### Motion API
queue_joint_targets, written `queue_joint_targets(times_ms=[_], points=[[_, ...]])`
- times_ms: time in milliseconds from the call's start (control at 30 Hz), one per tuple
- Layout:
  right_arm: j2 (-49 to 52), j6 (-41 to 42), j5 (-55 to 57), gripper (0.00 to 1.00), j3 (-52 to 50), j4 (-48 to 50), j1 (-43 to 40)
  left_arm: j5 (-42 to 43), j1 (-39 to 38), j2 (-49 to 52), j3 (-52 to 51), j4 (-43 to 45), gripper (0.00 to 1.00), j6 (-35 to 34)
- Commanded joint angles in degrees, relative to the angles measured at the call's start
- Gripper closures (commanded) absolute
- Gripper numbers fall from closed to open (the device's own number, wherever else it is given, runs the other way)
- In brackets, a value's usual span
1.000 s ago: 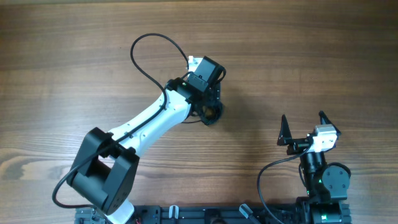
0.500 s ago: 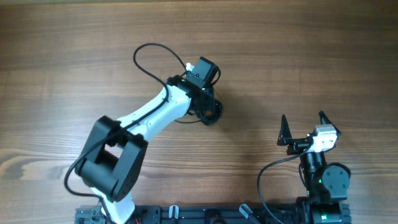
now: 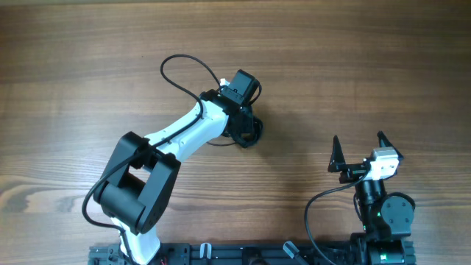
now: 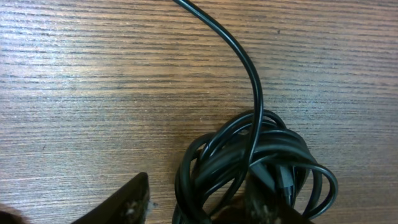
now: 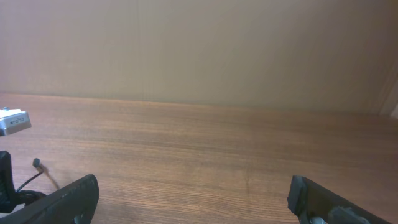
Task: Untangle cables
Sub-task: 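Close the left gripper on the cable coil and lift it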
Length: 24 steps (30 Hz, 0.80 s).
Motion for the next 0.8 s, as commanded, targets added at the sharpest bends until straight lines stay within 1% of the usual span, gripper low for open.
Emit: queue_joint_targets(times_ms=[0, 100, 333, 467, 633, 700, 767], points=[[-0.3, -1.0, -0.1, 0.00, -0.1, 0.1, 0.1, -0.8, -0.2, 0.9, -0.3, -0.2, 0.48, -0.1], [-0.3, -1.0, -0.1, 0.00, -0.1, 0.1, 0.1, -0.8, -0.2, 0.9, -0.4, -0.2, 0.50, -0.1], [-0.3, -1.0, -0.1, 0.00, -0.1, 0.1, 0.1, -0.8, -0.2, 0.9, -0.4, -0.6, 0.48, -0.1], [-0.3, -1.0, -0.1, 0.00, -0.1, 0.1, 0.1, 0.9, -0.2, 0.9, -0.3, -1.8, 0.48, -0.1], [-0.3, -1.0, -0.1, 0.00, -0.1, 0.1, 0.1, 3.1, -0.3, 0.9, -0.3, -3.4, 0.54, -0.1], [-0.3, -1.0, -0.1, 0.00, -0.1, 0.1, 0.1, 3.5, -0.3, 0.9, -0.3, -3.4, 0.54, -0.2], [-0.3, -1.0, -0.1, 0.00, -0.1, 0.1, 0.1, 3.9, -0.3, 0.9, -0.3, -3.4, 0.57, -0.2]])
